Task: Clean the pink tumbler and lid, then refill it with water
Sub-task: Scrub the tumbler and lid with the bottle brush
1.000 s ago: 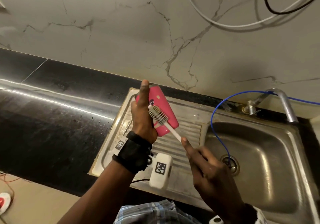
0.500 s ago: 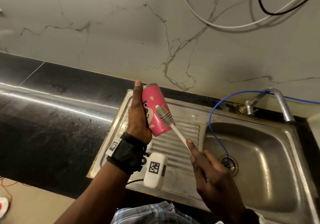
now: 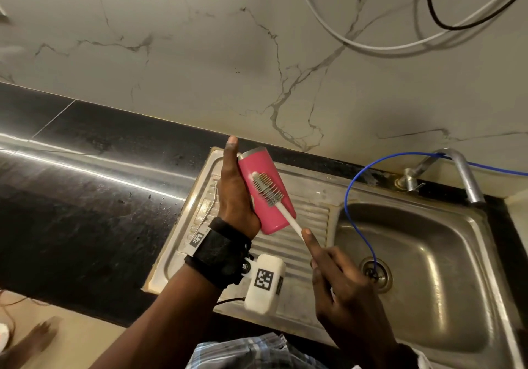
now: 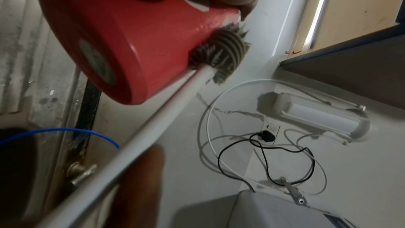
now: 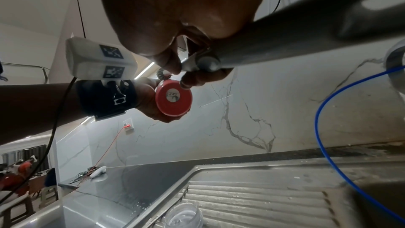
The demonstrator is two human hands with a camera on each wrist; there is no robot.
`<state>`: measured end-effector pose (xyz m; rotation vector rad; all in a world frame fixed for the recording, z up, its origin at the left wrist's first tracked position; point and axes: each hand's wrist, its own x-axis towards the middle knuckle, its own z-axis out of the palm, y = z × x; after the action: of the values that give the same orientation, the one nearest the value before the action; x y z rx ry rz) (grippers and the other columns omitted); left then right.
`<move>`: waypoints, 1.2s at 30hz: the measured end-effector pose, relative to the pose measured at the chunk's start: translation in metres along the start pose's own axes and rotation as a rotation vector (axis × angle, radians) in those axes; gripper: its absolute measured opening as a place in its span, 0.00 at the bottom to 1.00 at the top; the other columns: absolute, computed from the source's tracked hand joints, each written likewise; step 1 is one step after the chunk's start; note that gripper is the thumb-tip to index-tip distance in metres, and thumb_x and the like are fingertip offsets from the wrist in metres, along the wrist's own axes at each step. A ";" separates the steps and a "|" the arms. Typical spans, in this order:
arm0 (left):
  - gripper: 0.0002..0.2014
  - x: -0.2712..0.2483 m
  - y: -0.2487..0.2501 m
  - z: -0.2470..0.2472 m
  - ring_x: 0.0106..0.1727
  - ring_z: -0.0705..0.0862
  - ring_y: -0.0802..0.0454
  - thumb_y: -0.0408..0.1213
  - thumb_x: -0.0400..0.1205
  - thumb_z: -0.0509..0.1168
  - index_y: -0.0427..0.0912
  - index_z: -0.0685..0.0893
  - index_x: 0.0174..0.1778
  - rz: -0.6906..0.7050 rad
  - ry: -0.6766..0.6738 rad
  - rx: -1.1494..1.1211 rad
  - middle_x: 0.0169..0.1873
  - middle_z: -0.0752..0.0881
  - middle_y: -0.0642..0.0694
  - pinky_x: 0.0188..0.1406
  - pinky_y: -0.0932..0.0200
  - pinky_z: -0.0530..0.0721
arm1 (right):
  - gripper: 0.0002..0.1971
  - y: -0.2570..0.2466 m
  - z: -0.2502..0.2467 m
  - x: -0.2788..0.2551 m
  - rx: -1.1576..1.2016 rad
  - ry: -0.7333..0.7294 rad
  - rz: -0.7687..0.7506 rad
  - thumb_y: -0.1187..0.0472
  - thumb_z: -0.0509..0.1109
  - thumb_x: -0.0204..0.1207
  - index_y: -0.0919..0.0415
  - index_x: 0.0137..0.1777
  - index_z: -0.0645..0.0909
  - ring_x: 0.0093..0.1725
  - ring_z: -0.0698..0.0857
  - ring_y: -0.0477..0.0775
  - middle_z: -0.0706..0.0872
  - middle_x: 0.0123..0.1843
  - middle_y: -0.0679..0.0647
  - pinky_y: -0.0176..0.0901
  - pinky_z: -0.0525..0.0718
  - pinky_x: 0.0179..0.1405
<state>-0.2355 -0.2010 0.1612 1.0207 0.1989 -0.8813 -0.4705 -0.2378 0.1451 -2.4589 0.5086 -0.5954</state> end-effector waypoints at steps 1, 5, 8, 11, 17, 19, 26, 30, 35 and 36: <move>0.39 -0.002 -0.004 0.002 0.39 0.86 0.46 0.77 0.78 0.65 0.41 0.83 0.60 0.011 -0.006 0.011 0.36 0.85 0.45 0.50 0.41 0.90 | 0.33 -0.002 0.001 0.005 0.003 0.014 -0.007 0.67 0.64 0.84 0.51 0.89 0.67 0.37 0.77 0.44 0.77 0.49 0.46 0.44 0.82 0.36; 0.44 -0.005 -0.023 0.005 0.40 0.86 0.45 0.83 0.67 0.71 0.43 0.87 0.56 0.031 -0.081 0.031 0.39 0.86 0.45 0.51 0.42 0.87 | 0.31 -0.010 0.001 0.029 -0.020 0.036 -0.020 0.67 0.63 0.86 0.53 0.89 0.67 0.38 0.75 0.44 0.74 0.48 0.46 0.43 0.80 0.35; 0.47 0.003 -0.016 0.002 0.42 0.88 0.45 0.83 0.65 0.70 0.42 0.87 0.61 0.051 -0.031 0.028 0.42 0.87 0.44 0.51 0.42 0.88 | 0.32 -0.010 0.000 0.028 -0.014 0.000 -0.023 0.66 0.63 0.86 0.51 0.89 0.66 0.37 0.75 0.44 0.74 0.48 0.46 0.42 0.79 0.35; 0.48 0.016 0.008 -0.007 0.43 0.88 0.42 0.81 0.71 0.66 0.38 0.85 0.66 0.070 0.051 0.002 0.43 0.86 0.43 0.52 0.39 0.90 | 0.35 -0.003 -0.002 0.006 0.014 -0.069 -0.013 0.68 0.67 0.84 0.48 0.90 0.65 0.35 0.74 0.43 0.75 0.47 0.45 0.39 0.78 0.34; 0.47 0.018 -0.005 -0.002 0.46 0.83 0.38 0.87 0.62 0.69 0.46 0.82 0.57 0.042 0.046 0.078 0.45 0.80 0.38 0.59 0.36 0.88 | 0.32 -0.005 0.003 0.017 0.003 0.003 -0.032 0.69 0.65 0.83 0.54 0.88 0.68 0.35 0.73 0.44 0.75 0.46 0.47 0.41 0.78 0.34; 0.49 0.013 -0.022 0.002 0.49 0.79 0.37 0.88 0.58 0.72 0.46 0.80 0.57 -0.009 -0.054 0.086 0.48 0.78 0.37 0.55 0.37 0.83 | 0.31 -0.008 0.004 0.033 -0.006 0.042 -0.016 0.68 0.64 0.84 0.54 0.87 0.69 0.35 0.72 0.44 0.74 0.46 0.47 0.40 0.76 0.34; 0.46 0.027 0.002 -0.009 0.47 0.85 0.38 0.84 0.63 0.70 0.45 0.83 0.60 0.031 0.082 -0.019 0.47 0.81 0.39 0.61 0.31 0.88 | 0.34 -0.002 -0.001 0.008 0.050 -0.044 0.010 0.69 0.68 0.84 0.48 0.89 0.67 0.35 0.75 0.42 0.75 0.47 0.44 0.37 0.79 0.36; 0.43 0.020 -0.004 -0.007 0.47 0.86 0.38 0.84 0.65 0.68 0.48 0.82 0.57 0.038 0.096 0.024 0.48 0.82 0.38 0.60 0.29 0.89 | 0.33 -0.003 0.002 0.015 0.043 -0.007 0.018 0.68 0.66 0.83 0.51 0.88 0.69 0.35 0.75 0.42 0.75 0.47 0.45 0.38 0.79 0.37; 0.49 0.010 -0.018 0.000 0.51 0.87 0.36 0.86 0.63 0.68 0.44 0.87 0.61 0.034 0.057 0.067 0.53 0.85 0.38 0.64 0.26 0.89 | 0.31 0.000 0.005 0.033 0.060 0.023 0.033 0.68 0.65 0.84 0.54 0.87 0.70 0.35 0.75 0.44 0.74 0.45 0.47 0.47 0.81 0.34; 0.49 0.013 -0.012 -0.002 0.49 0.88 0.36 0.85 0.65 0.67 0.43 0.87 0.62 0.029 0.082 0.060 0.51 0.86 0.37 0.59 0.28 0.91 | 0.31 0.000 0.003 0.029 0.063 0.007 0.030 0.67 0.65 0.84 0.53 0.87 0.70 0.35 0.75 0.43 0.74 0.45 0.47 0.44 0.81 0.35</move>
<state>-0.2354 -0.2090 0.1454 1.1139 0.2272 -0.8234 -0.4449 -0.2505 0.1514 -2.3864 0.5201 -0.5986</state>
